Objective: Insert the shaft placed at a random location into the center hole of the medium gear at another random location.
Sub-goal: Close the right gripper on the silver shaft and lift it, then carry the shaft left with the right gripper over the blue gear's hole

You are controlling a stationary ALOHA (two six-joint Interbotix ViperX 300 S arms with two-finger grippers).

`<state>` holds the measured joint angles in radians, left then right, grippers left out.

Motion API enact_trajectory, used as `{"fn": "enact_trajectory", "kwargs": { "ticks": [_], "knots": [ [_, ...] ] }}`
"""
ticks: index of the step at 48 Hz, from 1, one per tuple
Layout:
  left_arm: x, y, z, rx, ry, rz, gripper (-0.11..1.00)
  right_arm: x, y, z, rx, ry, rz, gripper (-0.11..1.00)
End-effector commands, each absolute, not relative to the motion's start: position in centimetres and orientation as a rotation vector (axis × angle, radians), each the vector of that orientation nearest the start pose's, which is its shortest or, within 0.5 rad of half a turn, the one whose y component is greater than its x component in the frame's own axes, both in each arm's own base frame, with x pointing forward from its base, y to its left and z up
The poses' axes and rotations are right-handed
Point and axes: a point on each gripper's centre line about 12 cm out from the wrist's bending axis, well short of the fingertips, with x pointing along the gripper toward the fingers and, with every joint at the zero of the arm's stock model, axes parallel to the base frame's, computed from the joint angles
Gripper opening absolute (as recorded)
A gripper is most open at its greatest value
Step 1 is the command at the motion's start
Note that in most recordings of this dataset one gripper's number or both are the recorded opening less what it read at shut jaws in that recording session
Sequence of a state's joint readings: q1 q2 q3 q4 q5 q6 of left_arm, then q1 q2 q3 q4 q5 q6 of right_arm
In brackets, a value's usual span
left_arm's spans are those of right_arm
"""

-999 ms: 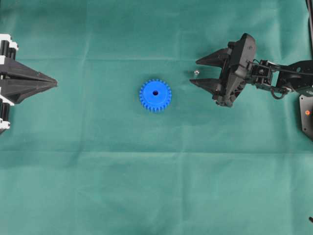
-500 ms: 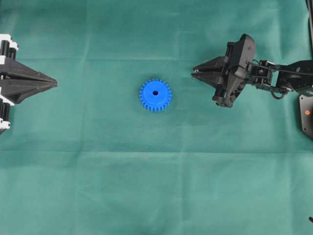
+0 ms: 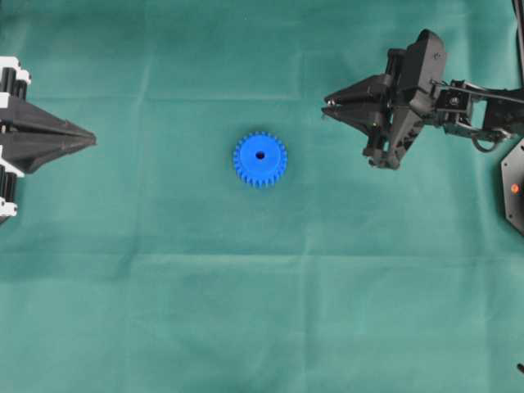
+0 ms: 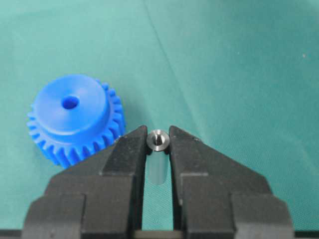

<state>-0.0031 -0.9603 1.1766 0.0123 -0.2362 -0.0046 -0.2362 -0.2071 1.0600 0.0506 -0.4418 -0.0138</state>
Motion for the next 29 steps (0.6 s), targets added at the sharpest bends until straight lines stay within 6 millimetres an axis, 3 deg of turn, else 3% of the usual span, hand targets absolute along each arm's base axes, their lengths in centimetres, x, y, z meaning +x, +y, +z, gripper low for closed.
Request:
{"fn": "enact_trajectory", "kwargs": {
  "ticks": [1,21,29],
  "knots": [
    [20.2,-0.1,29.3,0.007,-0.035,-0.006,0.0,29.7,-7.3,17.4,0.065,0.372,-0.256,0.13],
    [20.2,-0.1,29.1,0.003,-0.02,-0.006,0.0,30.3,-7.2,17.2,0.068,0.381,-0.249,0.13],
    [20.2,-0.1,29.2,0.003,-0.021,-0.006,0.0,31.6,-6.6,17.3,0.069,0.376,-0.224,0.13]
  ]
}}
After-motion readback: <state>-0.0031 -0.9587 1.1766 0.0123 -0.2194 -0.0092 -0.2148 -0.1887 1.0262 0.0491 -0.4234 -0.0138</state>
